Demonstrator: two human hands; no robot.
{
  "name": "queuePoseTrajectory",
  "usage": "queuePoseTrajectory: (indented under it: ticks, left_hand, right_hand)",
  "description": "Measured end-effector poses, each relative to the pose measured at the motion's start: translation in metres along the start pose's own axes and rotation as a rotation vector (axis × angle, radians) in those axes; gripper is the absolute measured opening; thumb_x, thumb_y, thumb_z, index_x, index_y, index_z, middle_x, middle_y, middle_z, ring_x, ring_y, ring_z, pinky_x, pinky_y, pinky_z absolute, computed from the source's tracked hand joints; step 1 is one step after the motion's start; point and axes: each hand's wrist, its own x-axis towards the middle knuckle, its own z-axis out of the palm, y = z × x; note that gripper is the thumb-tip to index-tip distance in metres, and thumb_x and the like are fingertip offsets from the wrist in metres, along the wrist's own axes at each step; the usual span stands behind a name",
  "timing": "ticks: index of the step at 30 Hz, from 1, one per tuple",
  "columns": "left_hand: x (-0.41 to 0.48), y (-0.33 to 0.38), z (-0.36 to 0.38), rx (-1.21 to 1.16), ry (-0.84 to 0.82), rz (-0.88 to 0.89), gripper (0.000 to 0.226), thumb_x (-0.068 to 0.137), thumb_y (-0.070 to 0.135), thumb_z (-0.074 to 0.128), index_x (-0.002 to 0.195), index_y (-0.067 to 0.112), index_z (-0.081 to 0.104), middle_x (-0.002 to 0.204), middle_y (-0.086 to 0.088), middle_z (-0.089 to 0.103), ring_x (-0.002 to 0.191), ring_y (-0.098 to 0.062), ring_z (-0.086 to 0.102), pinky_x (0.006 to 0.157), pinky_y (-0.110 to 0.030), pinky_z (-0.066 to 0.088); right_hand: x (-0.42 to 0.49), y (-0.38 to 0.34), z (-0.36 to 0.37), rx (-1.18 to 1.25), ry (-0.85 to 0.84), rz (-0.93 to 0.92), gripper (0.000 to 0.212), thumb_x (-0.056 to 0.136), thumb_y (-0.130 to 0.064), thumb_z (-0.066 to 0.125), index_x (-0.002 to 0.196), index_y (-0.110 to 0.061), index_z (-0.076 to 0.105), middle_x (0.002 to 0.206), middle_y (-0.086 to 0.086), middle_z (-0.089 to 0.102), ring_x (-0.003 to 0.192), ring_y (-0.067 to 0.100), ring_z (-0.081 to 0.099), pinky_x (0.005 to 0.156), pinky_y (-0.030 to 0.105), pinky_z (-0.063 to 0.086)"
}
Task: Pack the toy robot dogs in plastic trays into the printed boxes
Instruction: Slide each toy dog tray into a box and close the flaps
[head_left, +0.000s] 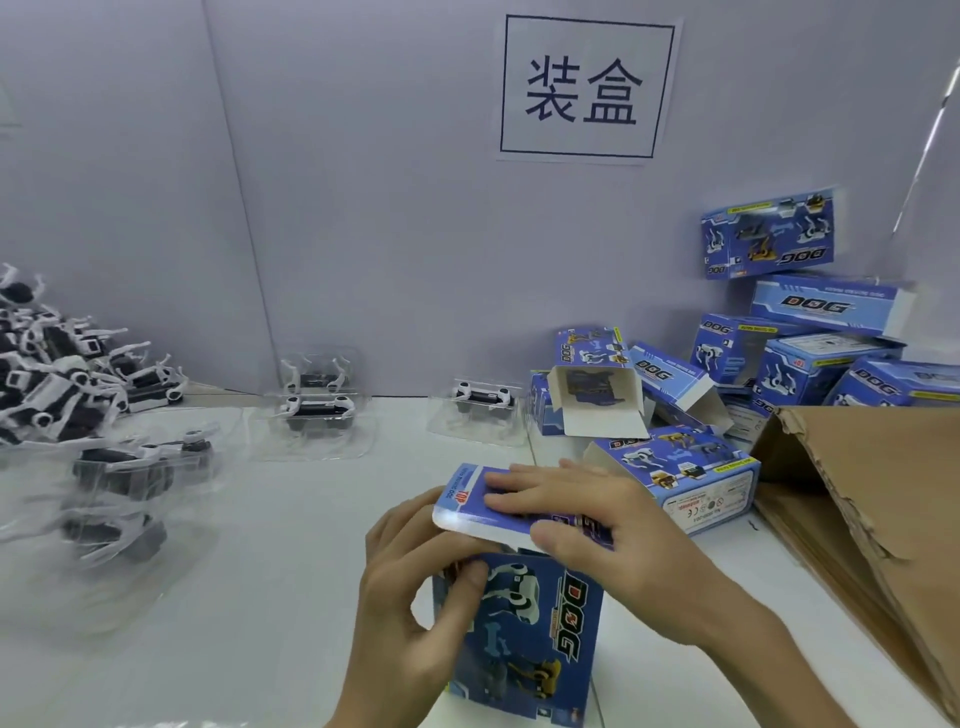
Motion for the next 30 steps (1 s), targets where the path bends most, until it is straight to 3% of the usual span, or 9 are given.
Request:
queuePoseTrajectory:
  ticks: [2, 4, 6, 11, 17, 21, 25, 28, 30]
  left_hand:
    - [-0.004, -0.001, 0.001, -0.034, -0.005, -0.040, 0.024, 0.090, 0.025, 0.064, 0.106, 0.041, 0.071, 0.132, 0.017, 0.060, 0.131, -0.021, 0.051, 0.101, -0.037, 0.045]
    - [-0.008, -0.003, 0.002, -0.053, 0.023, -0.085, 0.036, 0.083, 0.017, 0.069, 0.107, 0.043, 0.071, 0.142, 0.016, 0.048, 0.136, -0.020, 0.045, 0.105, -0.025, 0.044]
    - [-0.011, -0.005, 0.001, 0.032, 0.060, -0.050, 0.044, 0.078, 0.015, 0.071, 0.112, 0.042, 0.069, 0.149, 0.011, 0.039, 0.140, -0.018, 0.038, 0.106, -0.009, 0.033]
    - [-0.013, -0.007, -0.001, 0.125, 0.040, 0.013, 0.049, 0.077, 0.019, 0.073, 0.120, 0.040, 0.064, 0.148, 0.005, 0.039, 0.137, -0.021, 0.039, 0.105, -0.003, 0.028]
    - [-0.015, -0.006, 0.002, 0.098, 0.034, -0.020, 0.048, 0.082, 0.015, 0.068, 0.122, 0.041, 0.064, 0.147, 0.015, 0.040, 0.138, -0.013, 0.040, 0.103, -0.031, 0.038]
    - [-0.013, -0.004, 0.005, 0.063, 0.050, 0.019, 0.040, 0.088, 0.014, 0.068, 0.121, 0.035, 0.067, 0.143, 0.003, 0.048, 0.136, -0.019, 0.043, 0.105, -0.016, 0.037]
    - [-0.010, -0.002, 0.011, 0.065, 0.059, 0.062, 0.034, 0.091, 0.019, 0.058, 0.119, 0.036, 0.068, 0.139, 0.013, 0.054, 0.133, -0.026, 0.046, 0.107, -0.026, 0.039]
    - [-0.010, -0.003, 0.013, 0.088, 0.067, 0.031, 0.028, 0.091, 0.024, 0.058, 0.115, 0.037, 0.067, 0.139, 0.013, 0.056, 0.135, -0.026, 0.046, 0.107, -0.040, 0.041]
    - [-0.009, -0.004, 0.013, 0.126, 0.068, 0.021, 0.027, 0.091, 0.027, 0.058, 0.115, 0.039, 0.065, 0.138, 0.012, 0.058, 0.136, -0.022, 0.045, 0.105, -0.049, 0.040]
  right_hand:
    - [0.001, 0.000, 0.001, 0.005, 0.057, 0.006, 0.034, 0.090, -0.037, 0.066, 0.124, -0.039, 0.069, 0.131, -0.035, 0.058, 0.129, -0.011, 0.047, 0.104, 0.009, 0.032]
    - [0.003, 0.001, 0.001, 0.051, 0.067, 0.023, 0.034, 0.089, -0.031, 0.071, 0.123, -0.037, 0.070, 0.128, -0.032, 0.061, 0.126, -0.011, 0.050, 0.097, 0.005, 0.038]
    - [0.006, 0.001, 0.000, 0.067, 0.057, 0.031, 0.033, 0.088, -0.031, 0.070, 0.120, -0.038, 0.072, 0.127, -0.031, 0.062, 0.125, -0.011, 0.051, 0.095, 0.006, 0.042]
    - [0.006, -0.003, 0.001, 0.023, 0.026, 0.047, 0.035, 0.080, -0.055, 0.060, 0.114, -0.055, 0.067, 0.126, -0.038, 0.059, 0.129, -0.014, 0.045, 0.100, 0.012, 0.041]
    - [0.003, -0.014, 0.001, -0.292, -0.032, 0.029, 0.035, 0.092, -0.053, 0.044, 0.122, -0.068, 0.052, 0.136, -0.049, 0.041, 0.134, -0.022, 0.028, 0.107, 0.010, 0.019]
    - [-0.005, -0.020, -0.001, -0.434, -0.103, 0.030, 0.044, 0.093, -0.051, 0.028, 0.131, -0.071, 0.038, 0.150, -0.046, 0.022, 0.141, -0.019, 0.008, 0.109, 0.012, 0.008]
    - [-0.008, -0.023, -0.002, -0.451, -0.148, 0.034, 0.053, 0.094, -0.038, 0.029, 0.140, -0.062, 0.035, 0.154, -0.043, 0.016, 0.141, -0.020, 0.002, 0.105, 0.003, -0.003]
    - [-0.007, -0.021, -0.006, -0.251, -0.162, 0.060, 0.053, 0.092, -0.030, 0.035, 0.136, -0.059, 0.041, 0.147, -0.041, 0.031, 0.138, -0.019, 0.018, 0.106, 0.001, 0.008]
    - [-0.010, -0.016, -0.012, -0.004, -0.053, 0.117, 0.048, 0.087, -0.023, 0.047, 0.127, -0.048, 0.055, 0.136, -0.030, 0.051, 0.133, -0.008, 0.039, 0.107, 0.013, 0.033]
